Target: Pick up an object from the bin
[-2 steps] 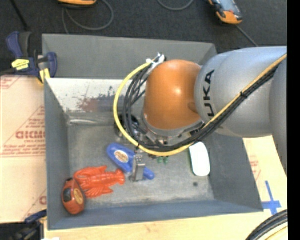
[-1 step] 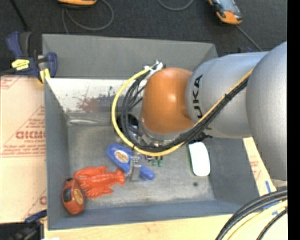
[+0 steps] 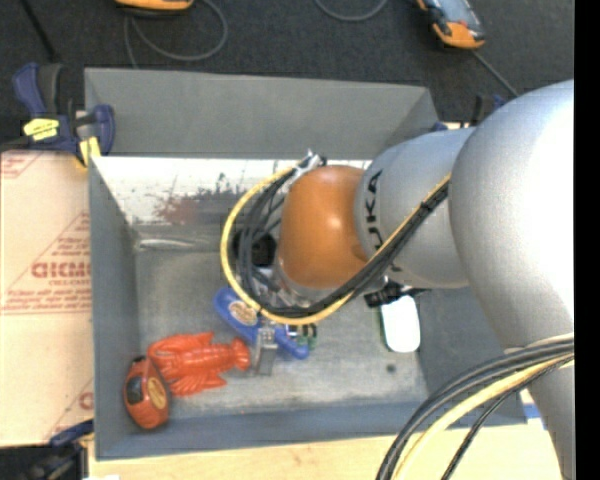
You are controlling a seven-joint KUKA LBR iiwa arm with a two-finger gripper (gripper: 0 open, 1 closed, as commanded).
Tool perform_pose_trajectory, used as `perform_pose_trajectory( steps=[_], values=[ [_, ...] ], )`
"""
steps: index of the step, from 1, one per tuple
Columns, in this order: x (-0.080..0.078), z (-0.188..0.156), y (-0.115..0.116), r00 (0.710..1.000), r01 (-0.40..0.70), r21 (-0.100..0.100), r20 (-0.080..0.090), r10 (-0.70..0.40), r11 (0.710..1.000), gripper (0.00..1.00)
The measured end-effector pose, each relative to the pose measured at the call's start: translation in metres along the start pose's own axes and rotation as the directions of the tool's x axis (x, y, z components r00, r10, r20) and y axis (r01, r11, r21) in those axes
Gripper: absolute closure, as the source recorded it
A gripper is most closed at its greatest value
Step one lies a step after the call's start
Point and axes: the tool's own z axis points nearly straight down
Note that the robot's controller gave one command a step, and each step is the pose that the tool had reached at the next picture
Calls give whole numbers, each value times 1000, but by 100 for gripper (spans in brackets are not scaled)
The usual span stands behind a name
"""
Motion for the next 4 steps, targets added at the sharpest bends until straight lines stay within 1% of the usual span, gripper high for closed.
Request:
perform_pose_trajectory(
  steps=[1, 2, 3, 4],
  values=[
    [7, 18, -5, 1000, -16, -1, 2, 16, 1000, 100],
    [7, 18, -5, 1000, -17, -1, 2, 17, 1000, 100],
    [-12, -7, 21, 1000, -13, 2, -6, 13, 1000, 100],
    [-21, -142, -30, 1000, 27, 3, -3, -27, 1000, 100]
  ],
)
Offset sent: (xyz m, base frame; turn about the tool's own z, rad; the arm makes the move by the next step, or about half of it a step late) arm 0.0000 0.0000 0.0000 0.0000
